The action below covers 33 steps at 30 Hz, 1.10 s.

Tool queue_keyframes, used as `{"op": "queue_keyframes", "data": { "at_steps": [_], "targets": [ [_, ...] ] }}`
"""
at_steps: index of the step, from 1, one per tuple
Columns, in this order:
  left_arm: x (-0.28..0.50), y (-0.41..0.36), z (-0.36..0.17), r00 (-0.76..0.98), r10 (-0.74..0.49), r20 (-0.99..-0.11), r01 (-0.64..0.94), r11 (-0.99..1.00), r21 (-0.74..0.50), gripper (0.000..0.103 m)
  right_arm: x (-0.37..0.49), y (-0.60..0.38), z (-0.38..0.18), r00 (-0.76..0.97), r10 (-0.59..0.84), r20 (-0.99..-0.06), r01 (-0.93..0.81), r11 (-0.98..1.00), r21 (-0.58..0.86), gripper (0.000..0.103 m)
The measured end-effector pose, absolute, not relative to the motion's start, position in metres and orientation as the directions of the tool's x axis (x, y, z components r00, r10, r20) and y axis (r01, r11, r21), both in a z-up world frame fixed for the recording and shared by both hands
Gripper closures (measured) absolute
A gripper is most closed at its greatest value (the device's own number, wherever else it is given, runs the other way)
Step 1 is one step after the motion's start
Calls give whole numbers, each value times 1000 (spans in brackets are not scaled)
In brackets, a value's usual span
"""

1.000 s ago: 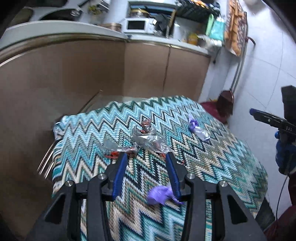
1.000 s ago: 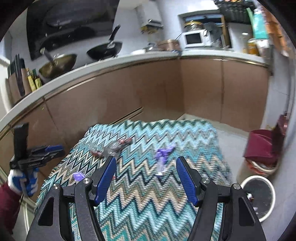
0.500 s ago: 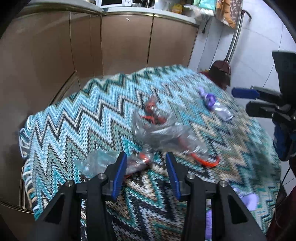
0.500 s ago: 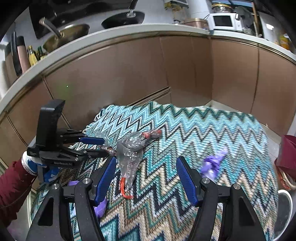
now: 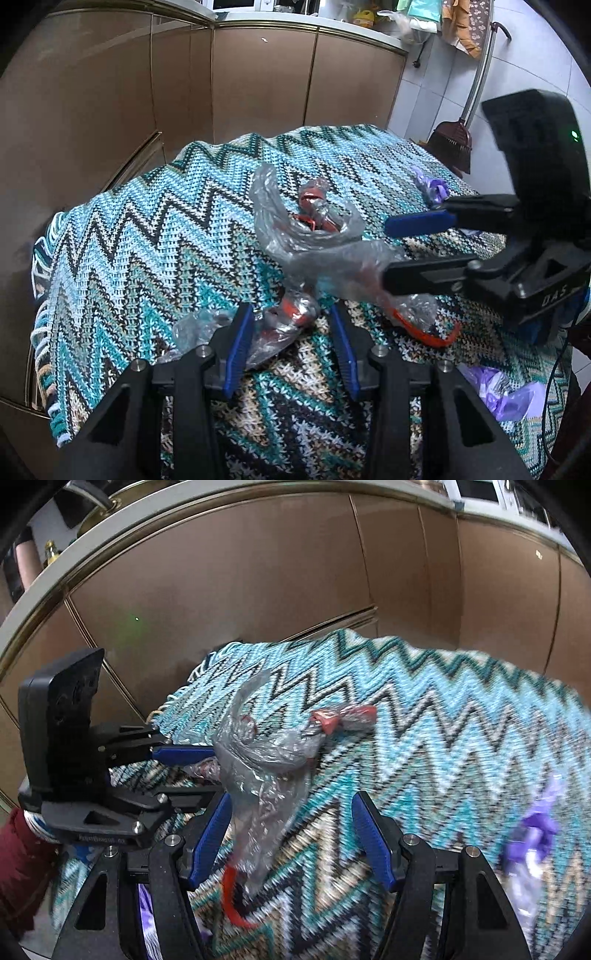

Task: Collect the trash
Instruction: 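Grasp a clear plastic bag with each gripper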

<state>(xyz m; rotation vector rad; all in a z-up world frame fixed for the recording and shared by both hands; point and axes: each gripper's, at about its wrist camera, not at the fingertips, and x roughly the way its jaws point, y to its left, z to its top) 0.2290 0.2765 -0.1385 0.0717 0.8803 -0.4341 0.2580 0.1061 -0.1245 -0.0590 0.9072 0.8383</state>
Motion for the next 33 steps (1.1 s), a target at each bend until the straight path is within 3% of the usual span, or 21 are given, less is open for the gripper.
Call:
{"op": "queue_keyframes", "data": {
  "at_steps": [3, 7, 9, 21, 33],
  "targets": [
    [228, 275, -138, 562, -317, -764, 386, 917, -97, 73, 265, 114, -131, 295, 641, -709, -656, 675, 338, 47],
    [230, 270, -136, 569, -304, -764, 374, 923, -90, 77, 267, 119, -136, 273, 642, -717, -662, 666, 344, 87],
    [230, 267, -135, 570, -297, -766, 373, 924, -81, 77, 265, 115, -133, 289, 639, -713, -660, 672, 335, 93],
    [193, 271, -74, 663, -279, -695, 312, 947, -82, 82, 217, 53, -67, 415, 631, -656, -649, 710, 273, 95],
    [83, 239, -1, 759, -269, -594, 286, 956, -67, 83, 124, -26, -8, 517, 633, -576, -647, 730, 221, 95]
  ]
}}
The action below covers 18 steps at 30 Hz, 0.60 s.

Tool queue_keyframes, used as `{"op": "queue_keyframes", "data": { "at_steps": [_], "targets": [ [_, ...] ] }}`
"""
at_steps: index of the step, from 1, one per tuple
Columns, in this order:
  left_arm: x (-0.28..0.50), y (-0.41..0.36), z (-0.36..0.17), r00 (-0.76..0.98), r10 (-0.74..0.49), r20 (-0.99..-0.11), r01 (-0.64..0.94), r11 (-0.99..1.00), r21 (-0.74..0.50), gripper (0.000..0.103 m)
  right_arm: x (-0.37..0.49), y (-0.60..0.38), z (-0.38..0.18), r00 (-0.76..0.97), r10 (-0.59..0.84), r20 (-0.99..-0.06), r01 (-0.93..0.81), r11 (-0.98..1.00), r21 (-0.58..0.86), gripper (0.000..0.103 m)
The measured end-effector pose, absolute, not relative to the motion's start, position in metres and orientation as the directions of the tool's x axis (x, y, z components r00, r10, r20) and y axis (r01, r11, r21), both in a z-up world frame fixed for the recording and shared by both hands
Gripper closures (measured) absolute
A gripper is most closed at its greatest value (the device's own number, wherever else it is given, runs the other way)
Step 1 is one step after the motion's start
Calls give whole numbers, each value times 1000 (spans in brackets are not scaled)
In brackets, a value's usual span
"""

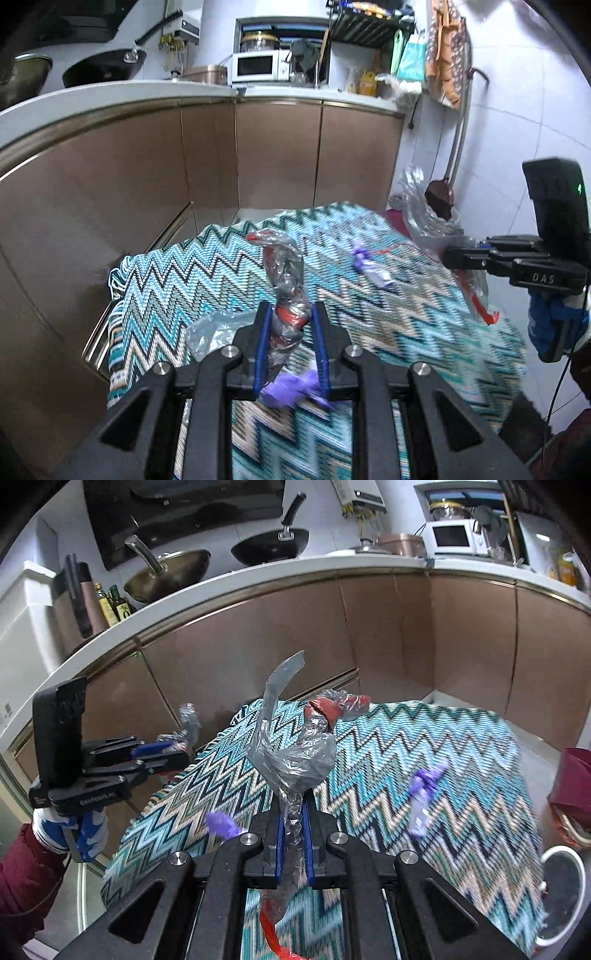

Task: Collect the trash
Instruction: 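Grasp a clear plastic bag with each gripper, then carry both plastic bags to the white bin and open both grippers over it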

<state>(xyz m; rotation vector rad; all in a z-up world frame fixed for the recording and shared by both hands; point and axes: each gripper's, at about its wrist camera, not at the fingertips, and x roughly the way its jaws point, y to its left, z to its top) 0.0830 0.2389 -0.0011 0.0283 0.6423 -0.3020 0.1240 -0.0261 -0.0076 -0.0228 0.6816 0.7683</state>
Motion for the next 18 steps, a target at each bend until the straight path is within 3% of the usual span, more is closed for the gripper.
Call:
{"op": "queue_keyframes", "data": {
  "at_steps": [9, 18],
  "targets": [
    [15, 194, 31, 792, -281, -542, 288, 955, -75, 83, 61, -106, 8, 606, 588, -536, -576, 789, 214, 95],
    [17, 107, 34, 740, -357, -570, 381, 921, -81, 83, 40, -212, -9, 706, 495, -507, -420, 868, 263, 95]
  ]
}}
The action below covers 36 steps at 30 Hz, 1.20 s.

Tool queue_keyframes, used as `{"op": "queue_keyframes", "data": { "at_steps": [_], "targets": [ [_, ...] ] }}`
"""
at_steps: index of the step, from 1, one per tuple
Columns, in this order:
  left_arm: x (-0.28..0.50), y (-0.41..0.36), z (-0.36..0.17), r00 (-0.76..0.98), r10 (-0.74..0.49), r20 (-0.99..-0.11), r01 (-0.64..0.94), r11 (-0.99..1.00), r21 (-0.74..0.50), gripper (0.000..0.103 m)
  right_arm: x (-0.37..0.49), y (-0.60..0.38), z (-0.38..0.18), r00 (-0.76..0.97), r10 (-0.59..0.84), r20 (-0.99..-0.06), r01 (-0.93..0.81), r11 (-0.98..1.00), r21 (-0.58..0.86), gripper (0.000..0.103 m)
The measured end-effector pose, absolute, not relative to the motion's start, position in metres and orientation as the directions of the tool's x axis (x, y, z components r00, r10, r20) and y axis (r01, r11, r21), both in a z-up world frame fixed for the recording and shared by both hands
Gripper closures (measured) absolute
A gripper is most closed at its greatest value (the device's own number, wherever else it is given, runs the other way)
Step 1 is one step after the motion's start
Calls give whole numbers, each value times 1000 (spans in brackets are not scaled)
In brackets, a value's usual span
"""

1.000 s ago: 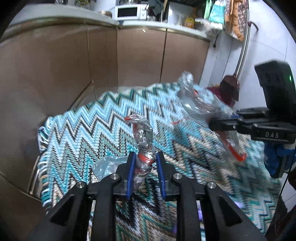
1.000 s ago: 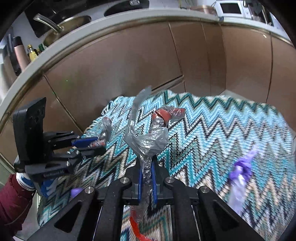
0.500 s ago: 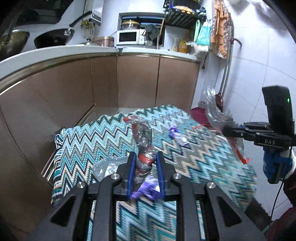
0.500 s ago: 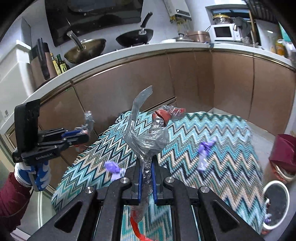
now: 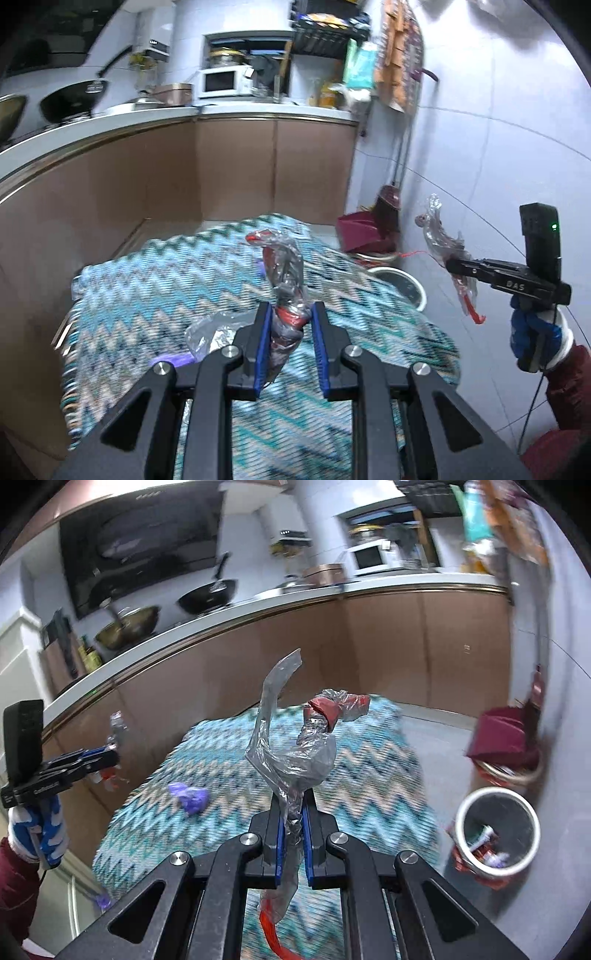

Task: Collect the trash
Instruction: 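Carry both plastic bags to the white bin and open both grippers over it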

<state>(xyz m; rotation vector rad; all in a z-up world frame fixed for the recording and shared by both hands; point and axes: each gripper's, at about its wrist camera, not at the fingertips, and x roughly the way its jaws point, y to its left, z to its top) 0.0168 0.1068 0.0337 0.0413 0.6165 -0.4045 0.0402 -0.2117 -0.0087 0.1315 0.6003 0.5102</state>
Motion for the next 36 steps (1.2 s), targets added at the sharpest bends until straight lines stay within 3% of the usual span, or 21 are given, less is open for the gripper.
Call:
{"op": "queue_keyframes", "data": {
  "at_steps": [14, 22, 30, 32, 34, 36],
  "targets": [
    [158, -149, -16, 445, -578, -684, 651, 733, -196, 83, 111, -371, -88, 770, 278, -575, -57, 926, 372, 95],
    [249, -259, -80, 329, -599, -730, 647, 706, -289, 82, 177, -436, -140, 732, 226, -643, 71, 913, 401, 92],
    [314, -319, -141, 278, -573, -771, 595, 733, -331, 80, 226, -468, -191, 680, 202, -705, 137, 909, 393, 92],
    [326, -325, -151, 266, -576, -773, 572, 739, -354, 75, 234, -472, -200, 671, 193, -716, 149, 911, 385, 85],
    [335, -330, -161, 259, -575, -776, 551, 748, -370, 65, 241, -477, -211, 660, 178, -730, 169, 911, 375, 68],
    [342, -334, -166, 253, -587, -769, 535, 748, -394, 62, 244, -480, -220, 648, 173, -742, 185, 909, 374, 66]
  ]
}}
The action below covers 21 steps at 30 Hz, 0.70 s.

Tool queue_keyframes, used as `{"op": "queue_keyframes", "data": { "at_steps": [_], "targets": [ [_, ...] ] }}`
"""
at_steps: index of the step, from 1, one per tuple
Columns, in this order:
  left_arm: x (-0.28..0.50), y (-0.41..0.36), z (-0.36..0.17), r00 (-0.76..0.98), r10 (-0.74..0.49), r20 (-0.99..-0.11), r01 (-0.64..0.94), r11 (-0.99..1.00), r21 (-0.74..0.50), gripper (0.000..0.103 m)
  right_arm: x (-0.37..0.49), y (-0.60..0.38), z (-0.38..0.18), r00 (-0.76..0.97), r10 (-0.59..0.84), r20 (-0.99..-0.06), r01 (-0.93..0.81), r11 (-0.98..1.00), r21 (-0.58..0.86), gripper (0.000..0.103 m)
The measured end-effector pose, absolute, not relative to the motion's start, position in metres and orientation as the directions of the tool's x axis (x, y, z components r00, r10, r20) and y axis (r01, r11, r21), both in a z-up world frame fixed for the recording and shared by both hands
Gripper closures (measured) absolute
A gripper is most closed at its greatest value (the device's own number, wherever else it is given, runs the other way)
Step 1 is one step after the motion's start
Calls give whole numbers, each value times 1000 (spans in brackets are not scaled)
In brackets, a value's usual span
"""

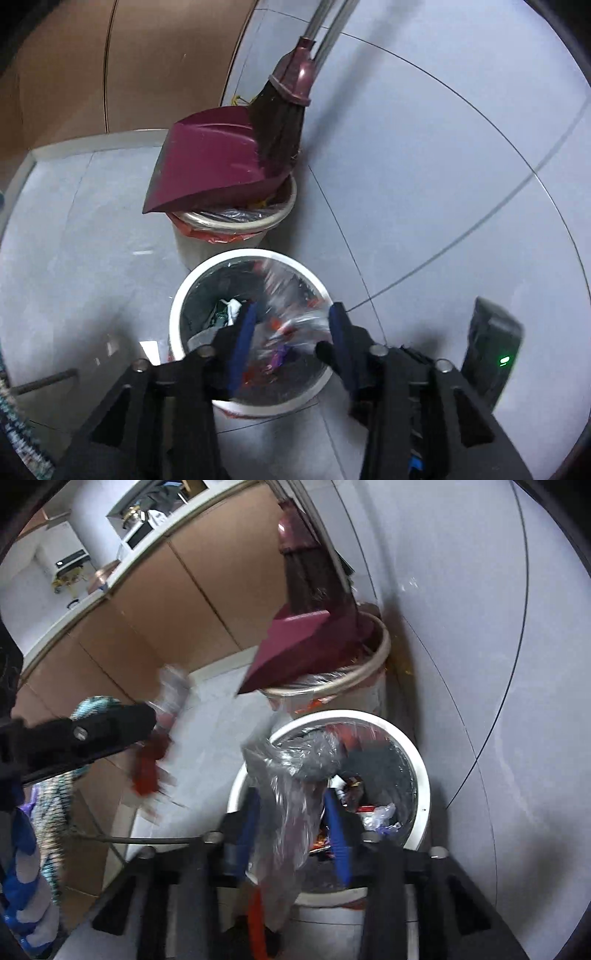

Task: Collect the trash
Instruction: 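Carry both plastic bags to the white bin and open both grippers over it, then move both open grippers back toward the table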

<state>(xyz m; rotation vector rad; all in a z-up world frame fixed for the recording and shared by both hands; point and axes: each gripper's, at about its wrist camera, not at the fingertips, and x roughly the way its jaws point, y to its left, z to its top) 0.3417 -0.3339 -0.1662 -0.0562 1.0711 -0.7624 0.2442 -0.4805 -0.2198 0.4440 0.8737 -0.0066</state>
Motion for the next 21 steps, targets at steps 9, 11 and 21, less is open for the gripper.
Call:
{"op": "queue_keyframes", "data": {
  "at_steps": [9, 11, 21],
  "targets": [
    [333, -319, -154, 302, -601, -740, 512, 757, -405, 62, 227, -478, -217, 638, 135, -758, 223, 910, 350, 58],
    [323, -306, -140, 340, -607, -719, 508, 761, -403, 62, 220, -472, -209, 647, 124, -753, 221, 914, 340, 58],
    [260, -243, -70, 503, -580, -641, 504, 799, -328, 62, 184, -426, -136, 728, 33, -685, 194, 948, 252, 55]
  ]
}}
